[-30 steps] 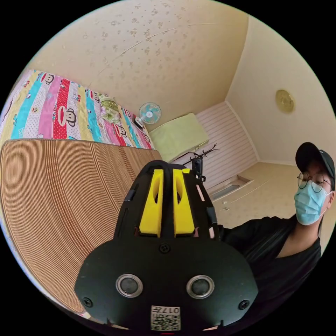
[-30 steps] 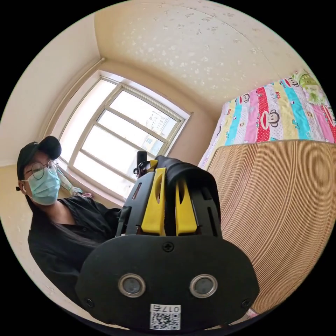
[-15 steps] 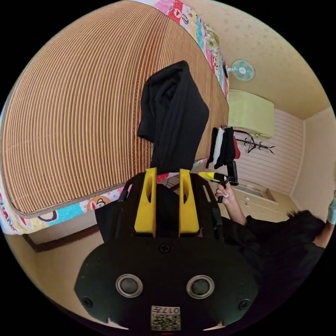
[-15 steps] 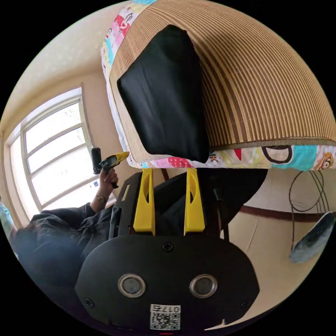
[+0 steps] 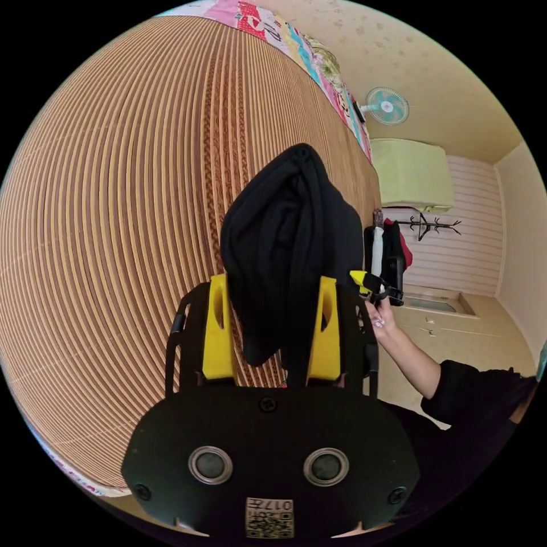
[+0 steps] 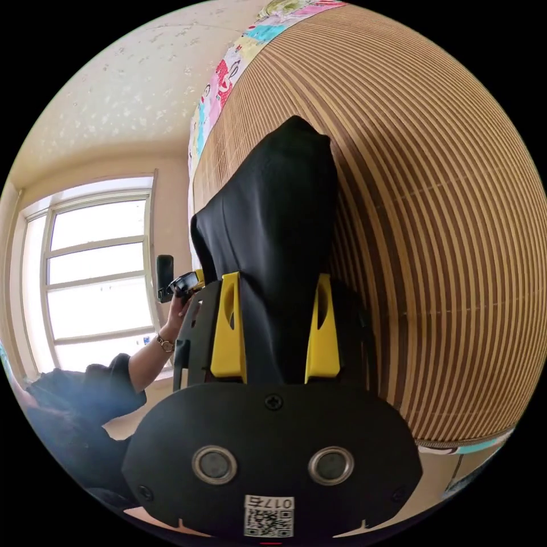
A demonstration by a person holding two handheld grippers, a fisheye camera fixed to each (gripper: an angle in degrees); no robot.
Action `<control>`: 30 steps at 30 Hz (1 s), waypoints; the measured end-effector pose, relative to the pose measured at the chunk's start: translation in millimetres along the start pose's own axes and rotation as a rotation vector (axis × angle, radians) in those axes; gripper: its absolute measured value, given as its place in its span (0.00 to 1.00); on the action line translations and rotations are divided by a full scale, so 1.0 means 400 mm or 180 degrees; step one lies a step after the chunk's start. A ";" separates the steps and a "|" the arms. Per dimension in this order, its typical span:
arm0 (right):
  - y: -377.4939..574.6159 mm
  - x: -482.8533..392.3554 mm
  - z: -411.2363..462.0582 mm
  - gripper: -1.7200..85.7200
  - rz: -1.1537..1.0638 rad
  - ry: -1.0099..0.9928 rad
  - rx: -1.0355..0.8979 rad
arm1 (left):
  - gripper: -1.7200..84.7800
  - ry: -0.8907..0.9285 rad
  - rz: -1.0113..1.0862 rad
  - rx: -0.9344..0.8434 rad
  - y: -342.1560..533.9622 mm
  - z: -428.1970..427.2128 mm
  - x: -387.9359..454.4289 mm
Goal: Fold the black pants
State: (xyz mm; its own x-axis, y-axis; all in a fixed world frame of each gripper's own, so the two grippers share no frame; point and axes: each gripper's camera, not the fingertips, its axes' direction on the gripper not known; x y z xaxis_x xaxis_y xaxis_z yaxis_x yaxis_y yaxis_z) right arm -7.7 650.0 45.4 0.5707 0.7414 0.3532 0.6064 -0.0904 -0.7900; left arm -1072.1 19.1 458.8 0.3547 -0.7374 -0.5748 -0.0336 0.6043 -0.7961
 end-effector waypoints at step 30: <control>0.247 -0.017 -1.585 0.15 -0.0040 0.2270 0.0897 | 0.18 0.0979 0.1048 -0.0100 -0.313 1.201 1.089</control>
State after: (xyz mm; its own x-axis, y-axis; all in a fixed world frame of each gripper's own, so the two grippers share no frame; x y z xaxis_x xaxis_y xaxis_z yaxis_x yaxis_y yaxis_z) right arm 399.4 214.4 282.7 0.8418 0.1241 0.5253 0.5057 0.1591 -0.8479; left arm -464.4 -232.8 399.2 0.0262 -0.5656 -0.8243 -0.1284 0.8158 -0.5639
